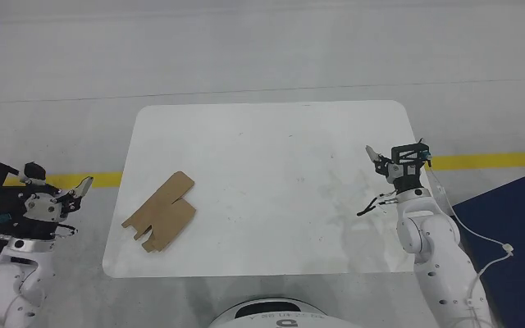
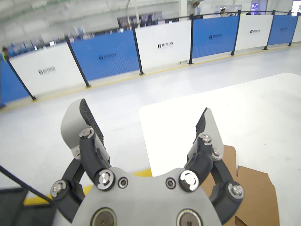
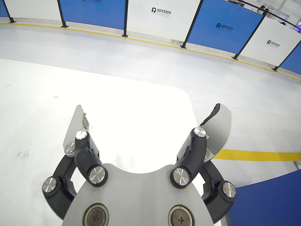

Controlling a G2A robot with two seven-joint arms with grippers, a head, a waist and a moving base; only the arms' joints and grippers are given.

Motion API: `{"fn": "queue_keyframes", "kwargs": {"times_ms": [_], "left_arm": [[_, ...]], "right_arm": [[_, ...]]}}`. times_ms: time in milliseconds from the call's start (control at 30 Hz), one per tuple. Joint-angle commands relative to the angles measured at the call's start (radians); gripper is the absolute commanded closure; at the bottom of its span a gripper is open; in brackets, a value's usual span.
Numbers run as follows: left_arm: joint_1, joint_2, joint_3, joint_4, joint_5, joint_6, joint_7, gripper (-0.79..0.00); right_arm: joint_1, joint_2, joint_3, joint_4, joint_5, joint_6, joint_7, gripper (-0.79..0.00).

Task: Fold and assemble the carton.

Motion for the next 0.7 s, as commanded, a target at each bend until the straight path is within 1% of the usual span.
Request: {"fn": "queue_keyframes", "kwargs": {"times_ms": [0, 100, 167, 233, 267, 333, 367, 400, 567, 667], "left_arm": [[0.009, 0.004, 0.000, 0.031, 0.165, 0.037, 0.333, -0.785], [0.018, 0.018, 0.012, 0.084, 0.354, 0.059, 0.642, -0.785], [0.040, 0.037, 0.044, 0.098, 0.448, 0.156, 0.739, -0.785], [0.053, 0.065, 0.054, 0.129, 0.542, 0.246, 0.829, -0.785], [0.051, 0.081, 0.052, 0.147, 0.597, 0.267, 0.850, -0.785], [0.044, 0.109, 0.042, 0.145, 0.689, 0.273, 0.850, -0.785], [0.049, 0.121, 0.041, 0.143, 0.724, 0.296, 0.850, -0.785], [0.055, 0.134, 0.039, 0.144, 0.754, 0.334, 0.850, -0.785], [0.079, 0.194, 0.041, 0.181, 0.894, 0.605, 0.850, -0.785], [0.095, 0.229, 0.071, 0.207, 0.913, 0.685, 0.850, -0.785]], "right_arm": [[0.000, 0.000, 0.000, 0.000, 0.000, 0.000, 0.000, -0.785], [0.000, 0.000, 0.000, 0.000, 0.000, 0.000, 0.000, -0.785], [0.000, 0.000, 0.000, 0.000, 0.000, 0.000, 0.000, -0.785], [0.000, 0.000, 0.000, 0.000, 0.000, 0.000, 0.000, -0.785], [0.000, 0.000, 0.000, 0.000, 0.000, 0.000, 0.000, -0.785], [0.000, 0.000, 0.000, 0.000, 0.000, 0.000, 0.000, -0.785], [0.000, 0.000, 0.000, 0.000, 0.000, 0.000, 0.000, -0.785], [0.000, 0.000, 0.000, 0.000, 0.000, 0.000, 0.000, -0.785], [0.000, 0.000, 0.000, 0.000, 0.000, 0.000, 0.000, -0.785], [0.000, 0.000, 0.000, 0.000, 0.000, 0.000, 0.000, -0.785]]}}
